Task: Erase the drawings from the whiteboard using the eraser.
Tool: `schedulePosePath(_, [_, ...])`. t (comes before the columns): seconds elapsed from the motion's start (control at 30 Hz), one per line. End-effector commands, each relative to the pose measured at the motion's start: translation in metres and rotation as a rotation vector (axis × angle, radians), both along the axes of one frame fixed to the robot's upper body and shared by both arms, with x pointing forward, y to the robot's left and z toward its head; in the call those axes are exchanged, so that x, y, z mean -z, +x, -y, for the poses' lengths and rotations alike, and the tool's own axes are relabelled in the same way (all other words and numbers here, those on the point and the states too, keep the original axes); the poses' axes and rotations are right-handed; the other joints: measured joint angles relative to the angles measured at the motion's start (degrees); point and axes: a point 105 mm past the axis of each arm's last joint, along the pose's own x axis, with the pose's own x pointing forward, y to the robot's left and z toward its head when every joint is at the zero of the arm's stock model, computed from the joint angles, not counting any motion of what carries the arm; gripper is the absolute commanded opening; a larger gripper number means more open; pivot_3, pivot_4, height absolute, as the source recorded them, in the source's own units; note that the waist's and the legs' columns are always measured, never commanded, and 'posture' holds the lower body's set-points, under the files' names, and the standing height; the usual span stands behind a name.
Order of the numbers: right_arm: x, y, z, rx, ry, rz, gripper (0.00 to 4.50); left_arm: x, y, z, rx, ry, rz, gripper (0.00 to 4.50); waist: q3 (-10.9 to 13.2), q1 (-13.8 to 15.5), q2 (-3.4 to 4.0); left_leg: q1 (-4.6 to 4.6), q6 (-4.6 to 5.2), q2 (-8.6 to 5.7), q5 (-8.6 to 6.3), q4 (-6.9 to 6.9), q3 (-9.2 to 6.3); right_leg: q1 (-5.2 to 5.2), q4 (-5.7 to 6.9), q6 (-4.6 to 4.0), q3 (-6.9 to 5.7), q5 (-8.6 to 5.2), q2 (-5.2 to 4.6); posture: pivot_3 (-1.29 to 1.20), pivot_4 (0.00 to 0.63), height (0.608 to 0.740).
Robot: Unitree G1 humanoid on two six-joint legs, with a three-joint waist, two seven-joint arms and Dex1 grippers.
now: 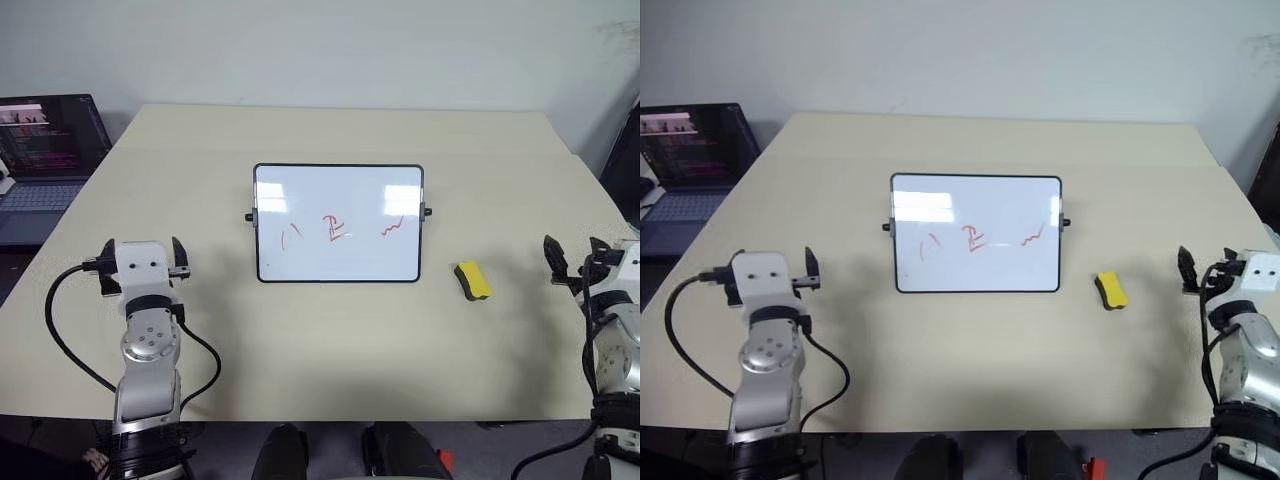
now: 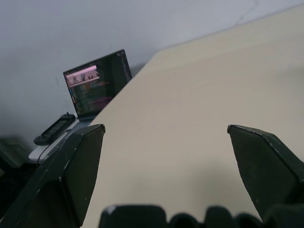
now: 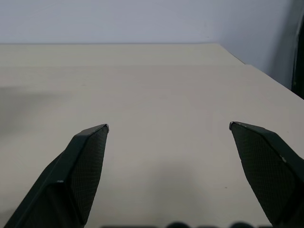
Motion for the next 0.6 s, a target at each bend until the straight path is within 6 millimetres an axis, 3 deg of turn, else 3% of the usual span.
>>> schedulePosePath(0.03, [-0.02, -0.004, -0.007, -0.023, -0.006, 0.049, 4.45, -0.008, 0.005, 0.001, 0.01, 0.0, 0.03, 4.5, 0.0, 0.02, 0.0, 0.0, 0.0, -0.01, 0.0, 0.01, 0.0, 0.0, 0.0, 0.0, 0.01, 0.0, 0.0, 0.0, 0.15, 0.74])
schedulePosePath(0.17, [-0.017, -0.009, -0.005, 0.02, -0.002, 0.049, 4.45, -0.003, 0.008, -0.004, -0.01, -0.035, 0.033, 4.5, 0.0, 0.04, 0.0, 0.02, 0.0, -0.03, 0.0, 0.05, 0.0, 0.03, 0.01, 0.02, 0.01, 0.01, -0.01, 0.0, 0.15, 0.74])
schedulePosePath(0.37, [-0.036, -0.024, -0.038, -0.116, 0.044, 0.061, 4.45, -0.026, 0.014, 0.001, 0.208, -0.047, 0.081, 4.5, 0.0, -0.07, 0.01, 0.0, -0.01, 0.03, 0.0, -0.02, 0.0, -0.02, 0.01, 0.02, -0.01, 0.0, 0.02, 0.0, 0.15, 0.74])
schedulePosePath(0.6, [-0.022, -0.043, -0.089, -0.345, 0.098, -0.107, 4.45, -0.052, 0.015, 0.025, 0.63, -0.131, 0.039, 4.5, 0.01, -0.01, 0.02, -0.01, -0.01, 0.0, 0.0, 0.01, -0.02, 0.01, -0.01, 0.03, -0.03, 0.0, 0.01, 0.0, 0.15, 0.74])
